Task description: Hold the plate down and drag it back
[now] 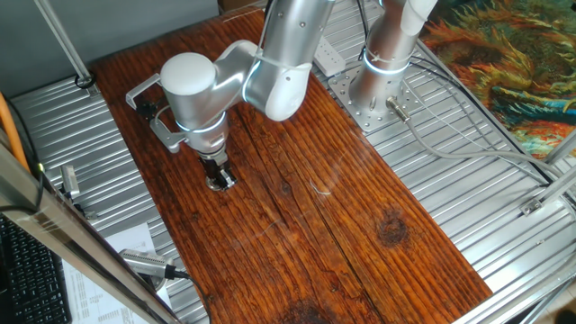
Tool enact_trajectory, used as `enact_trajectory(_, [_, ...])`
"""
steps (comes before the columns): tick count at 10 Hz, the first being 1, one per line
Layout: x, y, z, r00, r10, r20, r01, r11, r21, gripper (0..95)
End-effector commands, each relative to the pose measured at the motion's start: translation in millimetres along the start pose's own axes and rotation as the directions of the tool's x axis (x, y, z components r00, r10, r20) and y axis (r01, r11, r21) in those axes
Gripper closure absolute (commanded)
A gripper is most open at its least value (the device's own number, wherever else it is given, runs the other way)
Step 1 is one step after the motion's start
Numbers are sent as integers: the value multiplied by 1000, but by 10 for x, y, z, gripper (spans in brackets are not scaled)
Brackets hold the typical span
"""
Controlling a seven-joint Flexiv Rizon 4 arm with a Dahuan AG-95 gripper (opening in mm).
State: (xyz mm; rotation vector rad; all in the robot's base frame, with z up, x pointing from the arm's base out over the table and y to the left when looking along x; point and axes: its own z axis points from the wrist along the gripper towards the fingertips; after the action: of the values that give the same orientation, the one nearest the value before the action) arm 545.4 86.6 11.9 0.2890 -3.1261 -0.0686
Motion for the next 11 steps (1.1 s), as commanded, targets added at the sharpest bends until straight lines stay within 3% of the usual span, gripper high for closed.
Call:
enact_trajectory(1, [-14, 36, 22, 1000, 8, 3, -8, 1000, 10, 950])
enact_trajectory(5, [-22, 77, 14, 1000, 9, -1, -9, 1000, 14, 950])
enact_trajectory(7, [-28, 118, 31, 1000, 7, -9, -7, 1000, 31, 950])
enact_trajectory(11, [-34, 157, 45, 1000, 16, -5, -16, 999, 29, 950])
